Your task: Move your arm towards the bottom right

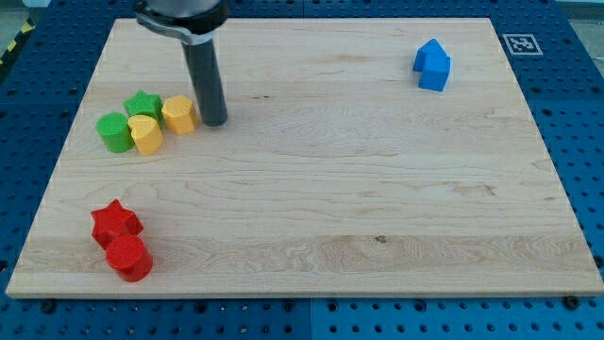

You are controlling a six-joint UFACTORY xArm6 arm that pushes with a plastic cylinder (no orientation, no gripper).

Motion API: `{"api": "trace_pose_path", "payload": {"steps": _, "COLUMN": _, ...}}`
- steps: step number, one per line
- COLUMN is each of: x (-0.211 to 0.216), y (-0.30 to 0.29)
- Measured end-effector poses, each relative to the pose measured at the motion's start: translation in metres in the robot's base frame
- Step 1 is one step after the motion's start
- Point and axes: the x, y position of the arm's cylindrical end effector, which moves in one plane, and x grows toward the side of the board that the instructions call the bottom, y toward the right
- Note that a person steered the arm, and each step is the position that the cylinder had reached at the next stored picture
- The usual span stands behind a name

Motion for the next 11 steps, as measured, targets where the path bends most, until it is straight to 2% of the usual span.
{"api": "trace_pose_path", "payload": {"steps": 1, "x": 0.0, "y": -0.026}}
{"api": "trace_pose_path", "payload": {"steps": 2, "x": -0.001, "y": -0.028}}
{"api": "trace_pose_path", "payload": {"steps": 5, "x": 0.007, "y": 0.065}}
{"api": "trace_pose_path", "payload": {"steps": 7, "x": 0.011, "y": 0.083}}
{"api": "trace_pose_path", "payload": {"steps": 9, "x": 0.057, "y": 0.147}}
{"api": "trace_pose_path", "payload": {"steps": 11, "x": 0.085, "y": 0.227}}
